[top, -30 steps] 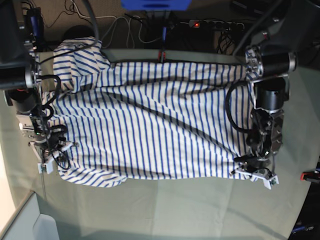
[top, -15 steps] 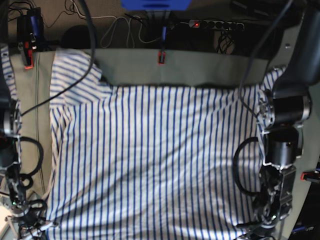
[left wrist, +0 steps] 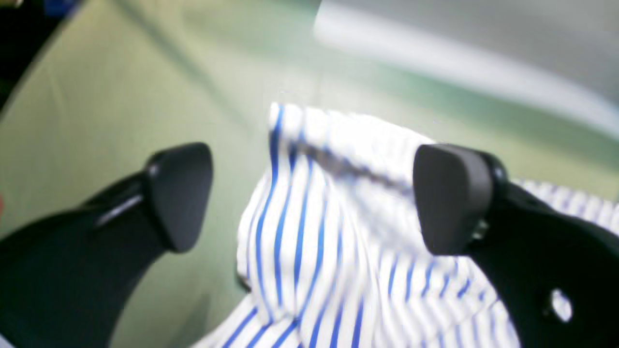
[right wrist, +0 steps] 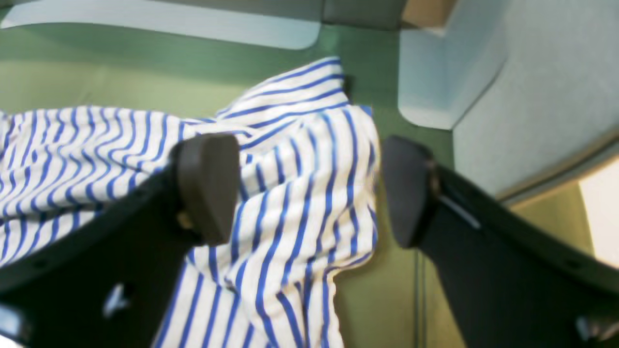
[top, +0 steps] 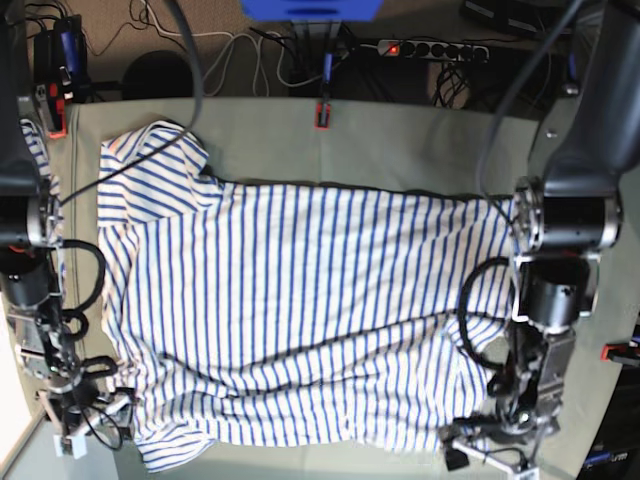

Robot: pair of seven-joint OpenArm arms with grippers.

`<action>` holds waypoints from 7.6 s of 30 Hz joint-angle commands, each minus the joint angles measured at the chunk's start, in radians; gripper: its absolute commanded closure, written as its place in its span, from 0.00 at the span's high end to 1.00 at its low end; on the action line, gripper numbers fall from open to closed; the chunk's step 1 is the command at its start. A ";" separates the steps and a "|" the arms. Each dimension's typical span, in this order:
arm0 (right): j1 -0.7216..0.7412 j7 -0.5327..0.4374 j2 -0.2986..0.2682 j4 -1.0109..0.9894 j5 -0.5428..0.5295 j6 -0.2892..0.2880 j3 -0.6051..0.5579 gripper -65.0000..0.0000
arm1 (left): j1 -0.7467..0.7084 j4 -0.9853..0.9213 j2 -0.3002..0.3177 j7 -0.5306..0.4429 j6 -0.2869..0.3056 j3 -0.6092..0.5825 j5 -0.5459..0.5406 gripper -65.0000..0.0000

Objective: Layout the t-shirt on the table in an organized manner, then fold the t-shirt properly
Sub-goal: 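Pull the corners with both grippers to unfold and flatten the shirt, then grasp the shoulder corners with both grippers and pull them apart, then drag the shoulder edge with both grippers to straighten the shirt, then release the shirt and reposition the left gripper at its side edge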

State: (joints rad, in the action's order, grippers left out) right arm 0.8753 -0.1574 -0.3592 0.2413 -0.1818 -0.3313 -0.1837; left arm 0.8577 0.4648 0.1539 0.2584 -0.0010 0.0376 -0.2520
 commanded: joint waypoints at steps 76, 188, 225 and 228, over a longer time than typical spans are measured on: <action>-1.389 0.023 0.160 1.097 -0.015 -0.131 0.542 0.00 | -1.096 0.955 -0.030 0.256 0.006 0.339 -0.007 0.00; -1.003 0.195 0.417 1.200 0.359 -0.367 0.981 0.47 | -0.716 0.728 0.028 0.428 0.006 0.463 -0.002 0.85; -1.036 0.195 0.417 1.200 0.359 -0.367 0.987 0.47 | -0.647 0.631 0.029 0.428 0.006 0.450 -0.005 0.84; -1.034 0.195 0.415 1.200 0.359 -0.367 0.988 0.47 | -0.641 0.578 0.028 0.428 0.006 0.450 -0.005 0.83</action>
State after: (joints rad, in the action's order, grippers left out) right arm -0.1642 0.0643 0.0662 1.4227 0.1974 -0.6876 0.8024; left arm 0.1967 1.0332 0.1696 0.6750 0.0071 0.4866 -0.2501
